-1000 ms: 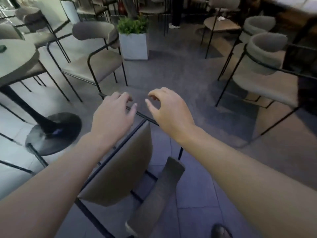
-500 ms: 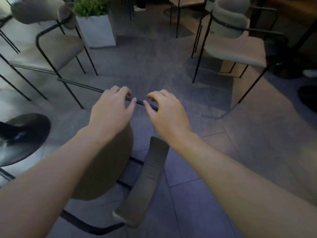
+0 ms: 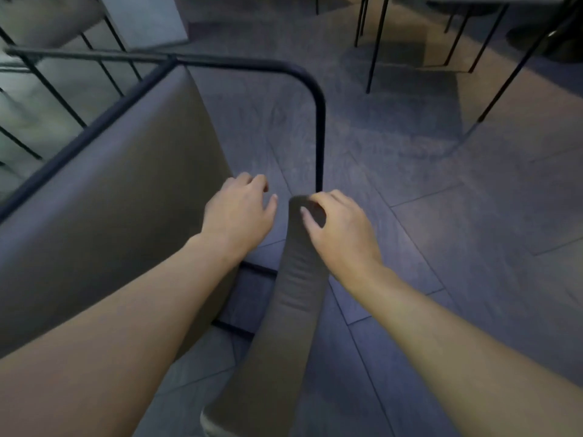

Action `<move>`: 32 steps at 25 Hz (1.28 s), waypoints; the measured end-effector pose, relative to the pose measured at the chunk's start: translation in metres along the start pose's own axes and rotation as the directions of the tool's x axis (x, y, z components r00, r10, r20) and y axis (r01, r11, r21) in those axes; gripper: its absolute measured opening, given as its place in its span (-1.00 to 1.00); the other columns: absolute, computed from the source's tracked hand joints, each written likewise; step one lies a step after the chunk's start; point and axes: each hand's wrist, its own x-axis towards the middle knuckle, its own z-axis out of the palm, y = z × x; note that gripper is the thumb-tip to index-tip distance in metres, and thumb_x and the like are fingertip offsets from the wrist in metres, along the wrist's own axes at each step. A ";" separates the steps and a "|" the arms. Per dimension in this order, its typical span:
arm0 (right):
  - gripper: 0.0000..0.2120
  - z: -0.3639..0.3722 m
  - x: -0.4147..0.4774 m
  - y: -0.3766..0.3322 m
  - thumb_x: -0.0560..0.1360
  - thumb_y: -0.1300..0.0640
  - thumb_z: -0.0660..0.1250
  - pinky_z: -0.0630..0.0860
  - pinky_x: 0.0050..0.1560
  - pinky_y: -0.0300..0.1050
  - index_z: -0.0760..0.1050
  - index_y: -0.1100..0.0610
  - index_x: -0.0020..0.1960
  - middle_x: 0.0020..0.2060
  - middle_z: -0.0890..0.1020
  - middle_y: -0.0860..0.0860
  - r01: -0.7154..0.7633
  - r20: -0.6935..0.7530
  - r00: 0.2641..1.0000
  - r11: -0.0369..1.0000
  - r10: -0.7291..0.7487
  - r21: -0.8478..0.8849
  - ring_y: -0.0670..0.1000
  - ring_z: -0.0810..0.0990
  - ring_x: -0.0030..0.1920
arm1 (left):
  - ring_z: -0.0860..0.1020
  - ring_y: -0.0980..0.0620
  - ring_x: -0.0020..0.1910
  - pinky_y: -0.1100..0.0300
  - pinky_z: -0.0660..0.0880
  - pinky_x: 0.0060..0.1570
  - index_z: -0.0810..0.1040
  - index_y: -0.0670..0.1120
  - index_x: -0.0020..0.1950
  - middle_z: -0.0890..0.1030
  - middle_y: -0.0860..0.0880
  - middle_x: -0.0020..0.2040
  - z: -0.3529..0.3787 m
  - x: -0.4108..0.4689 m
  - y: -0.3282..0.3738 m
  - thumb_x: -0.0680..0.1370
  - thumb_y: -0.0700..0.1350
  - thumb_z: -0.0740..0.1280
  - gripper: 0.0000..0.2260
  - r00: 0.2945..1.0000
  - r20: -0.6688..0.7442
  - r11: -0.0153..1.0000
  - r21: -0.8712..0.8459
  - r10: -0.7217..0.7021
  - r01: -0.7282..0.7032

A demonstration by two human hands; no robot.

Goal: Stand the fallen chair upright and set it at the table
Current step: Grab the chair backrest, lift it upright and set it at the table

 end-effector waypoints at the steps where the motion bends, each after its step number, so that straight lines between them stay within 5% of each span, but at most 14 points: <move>1: -0.80 0.017 -0.008 0.012 0.56 0.08 0.38 0.56 -0.06 0.18 0.63 0.21 0.05 -0.09 0.64 0.16 -0.002 -0.005 1.000 1.000 0.002 -0.021 0.24 0.61 -0.04 | 0.54 -0.15 0.11 -0.02 0.56 -0.02 0.54 -0.10 0.21 0.58 -0.12 0.13 0.015 0.001 -0.005 0.61 0.09 0.20 -0.67 1.000 0.025 0.999 0.035 0.000 -0.001; 5: -0.81 0.063 -0.032 0.038 0.53 0.11 0.41 0.58 -0.17 0.22 0.63 0.24 0.02 -0.16 0.62 0.20 0.001 -0.026 1.000 0.999 -0.002 -0.040 0.29 0.61 -0.13 | 0.51 -0.17 0.18 -0.02 0.50 0.01 0.50 -0.11 0.28 0.56 -0.14 0.21 0.051 -0.003 -0.010 0.63 0.08 0.16 -0.65 0.993 0.117 0.986 0.162 0.009 -0.028; 17: -0.83 0.125 -0.086 0.116 0.49 0.14 0.47 0.60 -0.15 0.18 0.63 0.24 0.00 -0.15 0.62 0.20 -0.029 0.070 0.997 1.000 0.029 -0.002 0.31 0.62 -0.13 | 0.50 -0.21 0.23 -0.04 0.49 0.15 0.54 -0.14 0.22 0.54 -0.18 0.20 0.188 -0.058 -0.004 0.62 0.04 0.18 -0.67 0.884 0.350 0.945 0.011 -0.309 0.326; 25: -0.74 0.171 -0.124 0.145 0.50 0.04 0.48 0.54 -0.12 0.12 0.52 0.22 -0.01 -0.06 0.56 0.20 -0.193 0.233 0.952 0.980 0.200 -0.053 0.29 0.57 -0.05 | 0.38 -0.23 0.39 -0.06 0.37 0.30 0.41 -0.13 0.37 0.42 -0.20 0.40 0.263 -0.087 -0.019 0.65 0.08 0.13 -0.61 0.727 0.501 0.864 0.090 -0.469 0.496; 32: -0.56 0.184 -0.133 0.161 0.50 -0.13 0.46 0.49 -0.14 0.02 0.35 0.16 0.07 0.04 0.46 0.14 -0.416 0.346 0.843 0.907 0.411 -0.065 0.22 0.54 -0.03 | 0.36 -0.28 0.41 -0.09 0.30 0.38 0.36 -0.20 0.46 0.40 -0.28 0.44 0.315 -0.091 -0.017 0.67 0.14 -0.02 -0.47 0.570 0.608 0.681 -0.065 -0.553 0.730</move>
